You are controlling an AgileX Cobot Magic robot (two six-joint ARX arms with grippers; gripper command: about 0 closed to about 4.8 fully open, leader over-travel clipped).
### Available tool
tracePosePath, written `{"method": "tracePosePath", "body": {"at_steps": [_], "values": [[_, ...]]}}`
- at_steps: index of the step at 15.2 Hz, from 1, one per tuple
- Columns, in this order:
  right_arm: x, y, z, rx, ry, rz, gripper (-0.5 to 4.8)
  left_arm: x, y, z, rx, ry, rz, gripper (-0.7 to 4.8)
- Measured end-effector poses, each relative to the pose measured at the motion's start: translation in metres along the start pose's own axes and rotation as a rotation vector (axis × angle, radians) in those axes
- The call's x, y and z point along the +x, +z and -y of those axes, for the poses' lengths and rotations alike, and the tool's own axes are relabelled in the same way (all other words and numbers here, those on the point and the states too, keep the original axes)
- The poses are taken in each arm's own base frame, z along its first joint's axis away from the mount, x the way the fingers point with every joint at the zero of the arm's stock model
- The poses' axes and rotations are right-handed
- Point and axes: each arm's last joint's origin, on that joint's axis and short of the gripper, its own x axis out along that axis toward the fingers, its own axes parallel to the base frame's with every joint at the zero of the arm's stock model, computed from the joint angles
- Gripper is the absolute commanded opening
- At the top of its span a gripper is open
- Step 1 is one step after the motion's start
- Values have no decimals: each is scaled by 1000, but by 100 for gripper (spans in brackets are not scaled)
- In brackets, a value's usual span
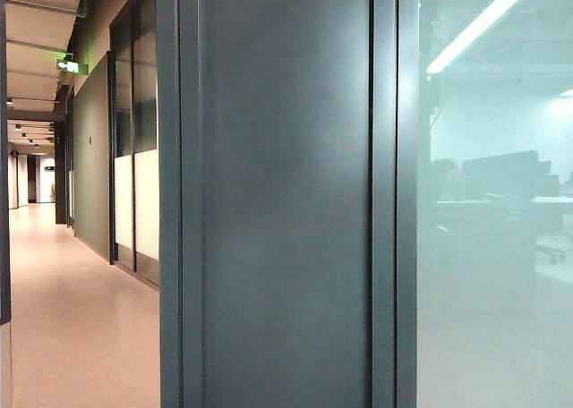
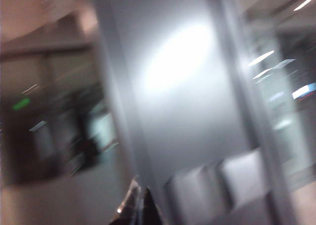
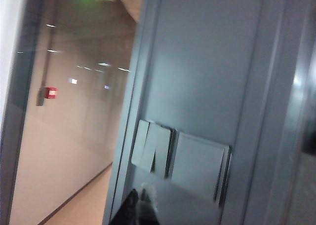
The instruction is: Raise the arm to find the leftmost switch on the wall and turn off the lights.
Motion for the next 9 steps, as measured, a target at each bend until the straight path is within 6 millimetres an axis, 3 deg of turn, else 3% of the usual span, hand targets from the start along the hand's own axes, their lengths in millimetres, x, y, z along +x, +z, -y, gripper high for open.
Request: {"method": "tracePosePath", "body": {"at_steps": [3, 5, 9], "values": [[-19, 0, -8, 22, -163, -60, -1, -34, 7, 3, 23, 122, -121, -5], [-32, -16, -11, 37, -286, -112, -1, -53, 3, 6, 32, 173, -190, -5], [-65, -63, -20, 8, -505, -217, -1, -89, -48, 19, 41, 259, -381, -5]]}}
